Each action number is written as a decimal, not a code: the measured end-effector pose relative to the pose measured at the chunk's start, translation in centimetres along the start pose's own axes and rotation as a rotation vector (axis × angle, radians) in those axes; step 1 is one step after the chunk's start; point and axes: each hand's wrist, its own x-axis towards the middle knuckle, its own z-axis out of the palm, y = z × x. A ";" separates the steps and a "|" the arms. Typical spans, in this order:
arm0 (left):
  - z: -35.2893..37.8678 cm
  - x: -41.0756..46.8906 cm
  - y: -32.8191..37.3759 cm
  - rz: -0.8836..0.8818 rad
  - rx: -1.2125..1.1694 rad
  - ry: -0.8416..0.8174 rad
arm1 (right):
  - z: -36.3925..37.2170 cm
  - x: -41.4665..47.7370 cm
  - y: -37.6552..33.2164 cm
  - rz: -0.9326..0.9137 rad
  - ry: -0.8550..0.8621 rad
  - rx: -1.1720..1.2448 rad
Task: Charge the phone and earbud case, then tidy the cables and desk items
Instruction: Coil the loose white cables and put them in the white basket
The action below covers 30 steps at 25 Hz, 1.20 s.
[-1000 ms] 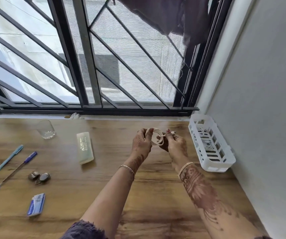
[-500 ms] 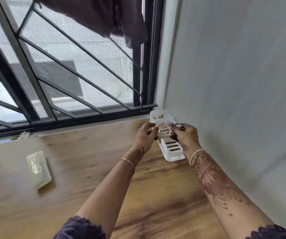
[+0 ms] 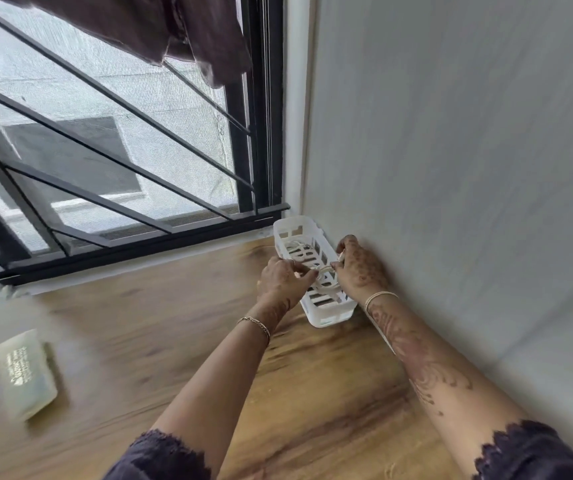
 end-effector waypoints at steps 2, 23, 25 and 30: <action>0.1 0.1 -0.2 0.003 0.026 0.007 | 0.6 0.1 0.2 -0.035 -0.040 -0.068; -1.4 -2.3 -1.5 -0.036 -0.121 0.094 | 1.9 -3.0 -0.4 -0.218 0.061 -0.223; -2.0 -3.8 -2.1 -0.054 -0.147 0.123 | 1.9 -4.5 -1.1 -0.248 0.090 -0.206; -2.5 -9.2 -4.6 -0.125 -0.242 0.188 | 2.8 -9.4 -3.3 -0.333 0.125 -0.081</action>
